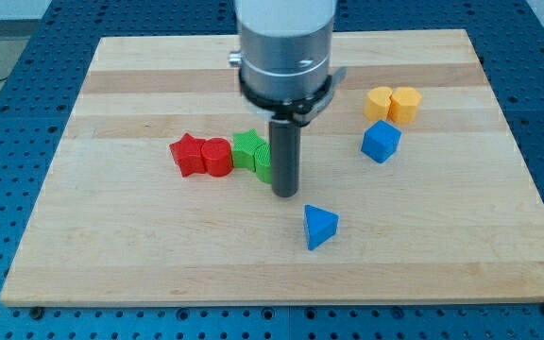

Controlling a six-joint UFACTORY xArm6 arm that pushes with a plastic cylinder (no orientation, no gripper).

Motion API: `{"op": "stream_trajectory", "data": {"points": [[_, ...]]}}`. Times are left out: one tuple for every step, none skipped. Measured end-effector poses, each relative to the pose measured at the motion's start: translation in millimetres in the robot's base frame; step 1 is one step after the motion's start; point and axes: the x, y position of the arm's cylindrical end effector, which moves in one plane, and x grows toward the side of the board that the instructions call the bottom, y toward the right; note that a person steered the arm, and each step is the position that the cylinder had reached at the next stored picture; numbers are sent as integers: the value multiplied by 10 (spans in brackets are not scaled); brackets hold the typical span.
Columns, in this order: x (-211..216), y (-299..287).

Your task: Move the blue triangle to the bottom of the yellow hexagon

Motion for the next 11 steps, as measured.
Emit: {"op": "stream_trajectory", "data": {"points": [[308, -123], [576, -13], [625, 198], [581, 655], [391, 1112], [83, 1409], [-328, 1646], [-726, 1825], [-906, 2073], [-938, 2283], [-731, 2171]]}}
